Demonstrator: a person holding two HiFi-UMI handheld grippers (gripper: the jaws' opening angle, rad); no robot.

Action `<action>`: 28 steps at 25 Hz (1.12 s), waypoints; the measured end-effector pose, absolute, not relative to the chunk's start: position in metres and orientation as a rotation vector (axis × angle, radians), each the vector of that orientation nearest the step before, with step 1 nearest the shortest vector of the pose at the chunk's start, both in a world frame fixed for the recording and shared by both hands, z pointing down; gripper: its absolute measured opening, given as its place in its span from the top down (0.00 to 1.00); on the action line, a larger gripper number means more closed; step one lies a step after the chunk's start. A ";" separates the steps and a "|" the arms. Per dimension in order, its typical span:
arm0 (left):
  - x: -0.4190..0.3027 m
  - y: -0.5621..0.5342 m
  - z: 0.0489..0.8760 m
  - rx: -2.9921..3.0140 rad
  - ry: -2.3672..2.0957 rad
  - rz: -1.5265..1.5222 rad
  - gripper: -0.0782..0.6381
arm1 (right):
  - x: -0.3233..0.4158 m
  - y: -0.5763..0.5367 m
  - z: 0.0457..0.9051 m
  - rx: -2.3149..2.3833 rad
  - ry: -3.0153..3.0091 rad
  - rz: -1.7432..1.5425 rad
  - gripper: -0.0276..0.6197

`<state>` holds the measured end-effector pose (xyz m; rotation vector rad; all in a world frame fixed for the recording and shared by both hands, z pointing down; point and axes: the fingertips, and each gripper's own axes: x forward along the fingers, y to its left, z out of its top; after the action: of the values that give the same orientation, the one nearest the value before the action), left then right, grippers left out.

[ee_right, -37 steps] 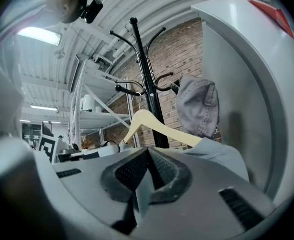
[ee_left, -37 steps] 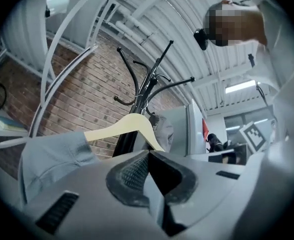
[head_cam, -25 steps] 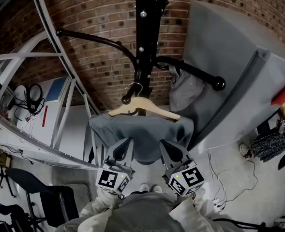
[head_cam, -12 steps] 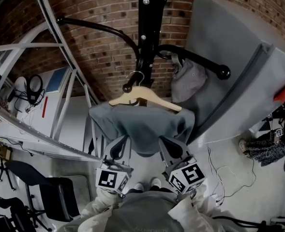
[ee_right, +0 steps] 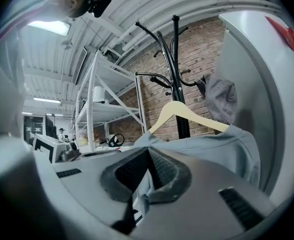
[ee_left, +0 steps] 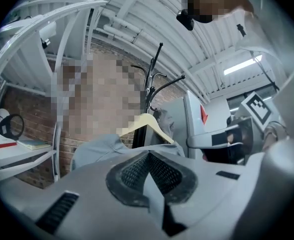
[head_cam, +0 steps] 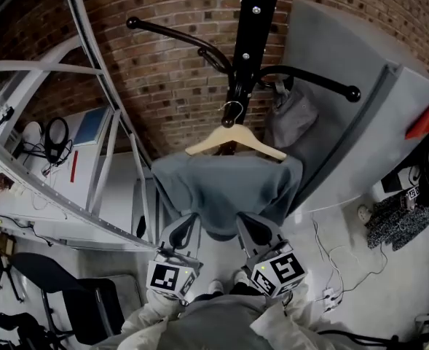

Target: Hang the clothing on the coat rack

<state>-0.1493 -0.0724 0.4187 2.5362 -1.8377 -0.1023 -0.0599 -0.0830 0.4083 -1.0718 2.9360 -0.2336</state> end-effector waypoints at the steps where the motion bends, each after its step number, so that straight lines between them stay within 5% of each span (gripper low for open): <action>1: -0.150 -0.068 0.420 2.546 -1.821 -0.106 0.88 | -0.061 -0.079 0.409 -1.090 2.930 -0.231 0.92; 28: -0.117 -0.060 0.414 2.610 -1.753 -0.154 0.88 | -0.023 -0.062 0.402 -1.209 2.880 -0.166 0.92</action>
<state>-0.1169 -0.0598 0.4144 2.6101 -1.7530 -0.1542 -0.0233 -0.0617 0.4022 -1.2087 2.8803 -0.1657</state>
